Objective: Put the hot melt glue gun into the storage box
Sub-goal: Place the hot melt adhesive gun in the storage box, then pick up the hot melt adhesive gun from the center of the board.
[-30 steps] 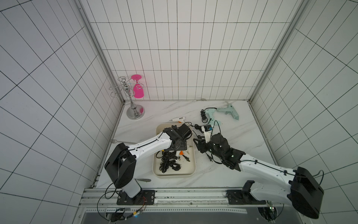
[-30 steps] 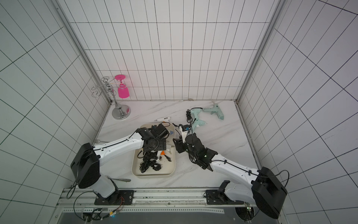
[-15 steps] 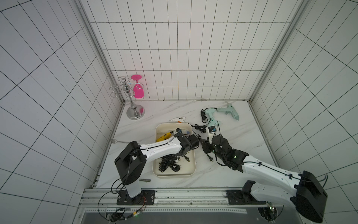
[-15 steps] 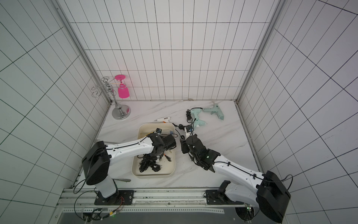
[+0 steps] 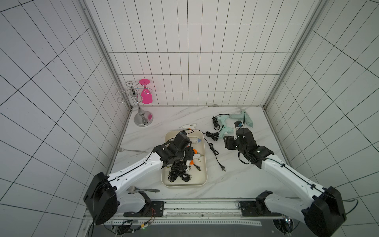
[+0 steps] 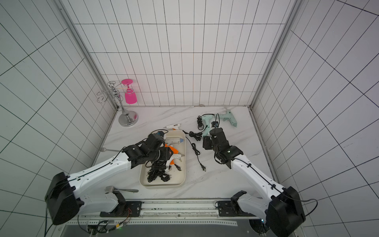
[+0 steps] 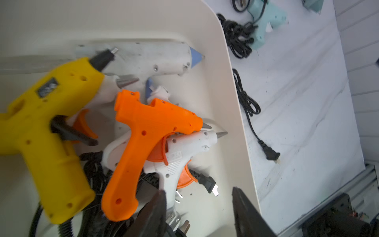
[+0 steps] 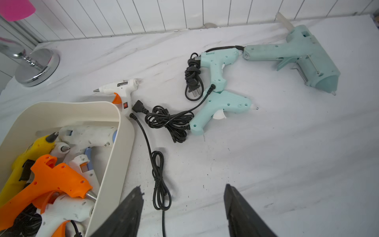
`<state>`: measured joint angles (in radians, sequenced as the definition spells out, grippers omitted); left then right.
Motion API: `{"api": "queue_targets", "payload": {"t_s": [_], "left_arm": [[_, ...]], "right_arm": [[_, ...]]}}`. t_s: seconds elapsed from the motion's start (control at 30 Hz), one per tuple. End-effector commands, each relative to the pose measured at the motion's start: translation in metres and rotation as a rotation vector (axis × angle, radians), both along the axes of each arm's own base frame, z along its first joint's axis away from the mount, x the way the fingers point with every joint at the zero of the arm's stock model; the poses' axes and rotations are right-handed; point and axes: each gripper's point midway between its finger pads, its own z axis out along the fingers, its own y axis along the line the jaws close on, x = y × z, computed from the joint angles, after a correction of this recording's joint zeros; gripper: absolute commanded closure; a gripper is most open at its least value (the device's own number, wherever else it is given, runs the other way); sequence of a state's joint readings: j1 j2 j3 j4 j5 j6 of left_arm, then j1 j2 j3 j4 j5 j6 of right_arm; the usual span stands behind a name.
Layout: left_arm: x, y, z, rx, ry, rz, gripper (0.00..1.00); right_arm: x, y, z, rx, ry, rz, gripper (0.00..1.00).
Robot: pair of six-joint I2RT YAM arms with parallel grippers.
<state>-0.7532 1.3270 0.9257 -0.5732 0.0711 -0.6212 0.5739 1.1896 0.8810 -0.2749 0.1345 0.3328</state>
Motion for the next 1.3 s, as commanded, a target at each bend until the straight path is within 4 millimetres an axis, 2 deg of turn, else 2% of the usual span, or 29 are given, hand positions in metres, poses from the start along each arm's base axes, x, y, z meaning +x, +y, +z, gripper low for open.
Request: {"api": "queue_targets", "payload": {"t_s": [0.0,0.07,0.13,0.23,0.4,0.63,0.73,0.9,1.17,1.27], "left_arm": [[0.002,-0.031,-0.011,-0.09,0.042,-0.114,0.57],[0.008,-0.029,-0.031,-0.05,0.06,-0.101,0.62],[0.013,-0.027,-0.041,-0.042,0.064,-0.084,0.66],[0.021,-0.025,-0.044,-0.061,0.041,-0.067,0.66],[0.038,-0.024,-0.049,-0.16,0.034,-0.079,0.67],[0.046,-0.039,-0.027,-0.34,-0.011,-0.207,0.66],[0.055,-0.037,-0.03,-0.411,0.017,-0.212,0.65],[0.06,-0.041,-0.026,-0.473,0.023,-0.214,0.63],[0.058,-0.043,0.025,-0.459,-0.077,-0.247,0.57],[0.058,-0.039,0.034,-0.444,-0.09,-0.247,0.56]], "right_arm": [[0.017,-0.009,-0.008,-0.067,0.134,-0.015,0.31],[0.033,-0.019,-0.016,-0.089,0.196,-0.083,0.3],[0.045,-0.019,-0.029,-0.077,0.277,-0.11,0.3],[0.056,-0.008,-0.044,-0.062,0.356,-0.103,0.3],[0.067,-0.004,-0.072,-0.117,0.455,-0.127,0.31],[0.076,-0.008,-0.108,-0.201,0.535,-0.156,0.35],[0.086,-0.009,-0.114,-0.219,0.524,-0.172,0.36],[0.107,0.008,-0.118,-0.168,0.506,-0.155,0.35],[0.124,0.016,-0.146,-0.175,0.546,-0.179,0.36],[0.125,0.012,-0.157,-0.197,0.568,-0.208,0.39]]}}
